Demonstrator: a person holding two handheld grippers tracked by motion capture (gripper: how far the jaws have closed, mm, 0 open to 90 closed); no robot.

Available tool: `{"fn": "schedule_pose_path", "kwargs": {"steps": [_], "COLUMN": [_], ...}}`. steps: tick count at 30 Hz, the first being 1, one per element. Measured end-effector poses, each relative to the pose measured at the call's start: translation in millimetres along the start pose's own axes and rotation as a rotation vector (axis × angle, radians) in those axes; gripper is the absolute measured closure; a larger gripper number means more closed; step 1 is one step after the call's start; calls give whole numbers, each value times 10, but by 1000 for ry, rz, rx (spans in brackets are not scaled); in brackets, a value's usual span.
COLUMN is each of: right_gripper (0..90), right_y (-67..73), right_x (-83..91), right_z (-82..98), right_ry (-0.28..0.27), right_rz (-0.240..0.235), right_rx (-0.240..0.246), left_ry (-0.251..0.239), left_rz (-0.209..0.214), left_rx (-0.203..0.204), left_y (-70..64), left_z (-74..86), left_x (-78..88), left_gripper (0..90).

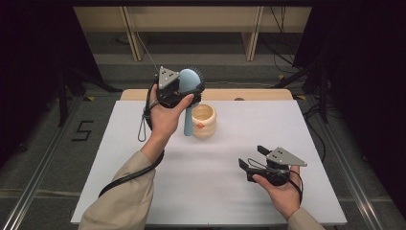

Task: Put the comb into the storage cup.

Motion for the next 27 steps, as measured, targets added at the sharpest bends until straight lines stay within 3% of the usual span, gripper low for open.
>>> {"fn": "schedule_pose_path", "kwargs": {"steps": [27], "right_gripper": [158], "right_y": [-46], "right_x": [53], "right_z": [30], "right_ry": [9], "right_rz": [19], "right_rx": [-5], "left_ry": [-8], "left_rz": [12], "left_rx": [-22], "left_y": [-66], "left_z": [-121], "left_x": [-140], "left_gripper": [197]}}
Point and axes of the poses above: each handheld gripper's, and its own axes: x roughly backward along the jaws, z roughly out of its underside, y roughly to its left, the point moved 4 cm from there along -x, roughly forward along the jaws, and after that the axes turned 1 degree about -z, right-handed, at the moved point
